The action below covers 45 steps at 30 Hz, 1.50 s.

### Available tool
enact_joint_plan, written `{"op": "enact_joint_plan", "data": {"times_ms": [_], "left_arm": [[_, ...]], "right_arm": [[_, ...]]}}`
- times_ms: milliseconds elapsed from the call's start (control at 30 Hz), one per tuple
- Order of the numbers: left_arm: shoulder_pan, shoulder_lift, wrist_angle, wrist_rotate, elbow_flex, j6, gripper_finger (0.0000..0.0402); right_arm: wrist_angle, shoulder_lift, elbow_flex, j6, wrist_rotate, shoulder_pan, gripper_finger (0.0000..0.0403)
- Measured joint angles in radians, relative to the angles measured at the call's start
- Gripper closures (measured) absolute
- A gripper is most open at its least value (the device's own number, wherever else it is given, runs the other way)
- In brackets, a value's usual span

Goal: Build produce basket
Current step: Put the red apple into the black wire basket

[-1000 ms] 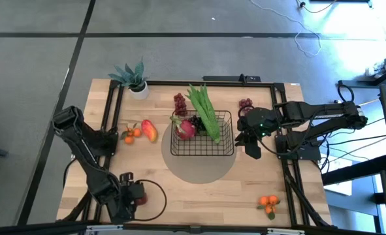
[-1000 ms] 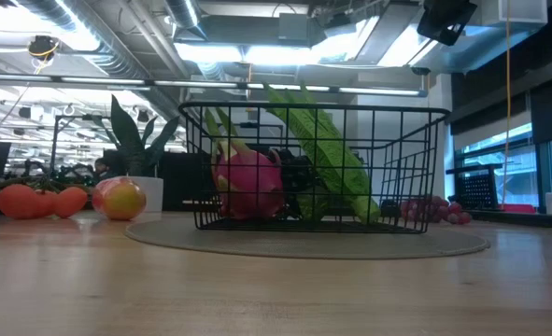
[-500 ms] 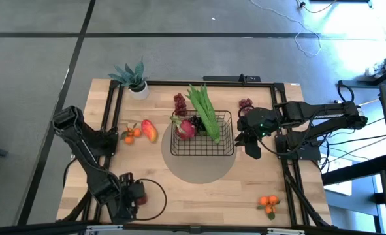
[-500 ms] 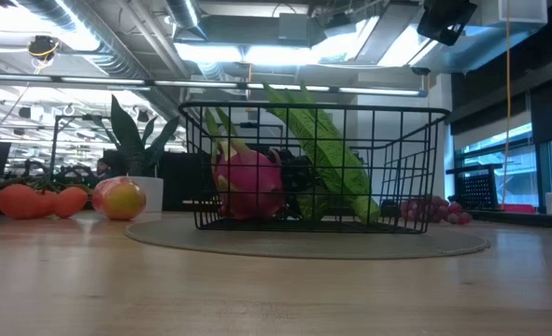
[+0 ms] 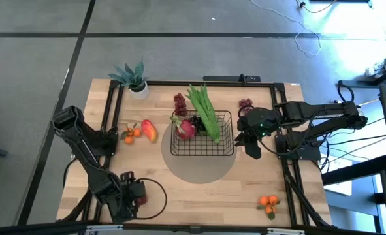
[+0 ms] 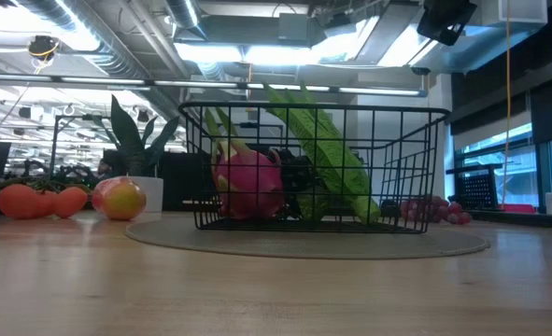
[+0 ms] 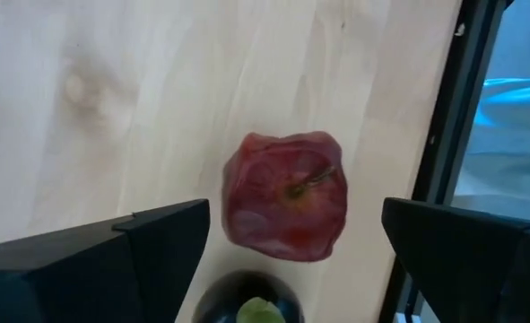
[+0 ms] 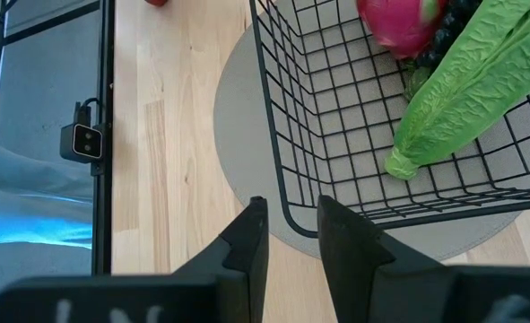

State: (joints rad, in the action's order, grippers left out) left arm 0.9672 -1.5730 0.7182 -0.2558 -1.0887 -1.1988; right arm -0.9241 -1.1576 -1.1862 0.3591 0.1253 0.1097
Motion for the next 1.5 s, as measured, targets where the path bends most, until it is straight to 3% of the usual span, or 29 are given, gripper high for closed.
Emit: {"op": "enact_joint_plan", "data": {"times_ms": [300,900,1100,1267,1500], "left_arm": [[0.000,0.000,-0.156,-0.003,0.112,0.001,0.0081],[0.000,0.000,-0.160,-0.014,0.134,-0.072,0.0082],[0.000,0.000,-0.150,-0.016,0.136,-0.025,0.0082],[0.002,-0.055,-0.163,-0.016,0.136,-0.029,0.0082],[-0.012,-0.070,-0.212,-0.011,0.136,-0.030,0.0131]], "right_arm": [[0.000,0.000,0.000,0.000,0.000,0.000,0.0318],[0.000,0.000,0.000,0.000,0.000,0.000,0.0318],[0.000,0.000,0.000,0.000,0.000,0.000,0.0318],[0.000,0.000,0.000,0.000,0.000,0.000,0.0318],[0.000,0.000,0.000,0.000,0.000,0.000,0.0318]]}}
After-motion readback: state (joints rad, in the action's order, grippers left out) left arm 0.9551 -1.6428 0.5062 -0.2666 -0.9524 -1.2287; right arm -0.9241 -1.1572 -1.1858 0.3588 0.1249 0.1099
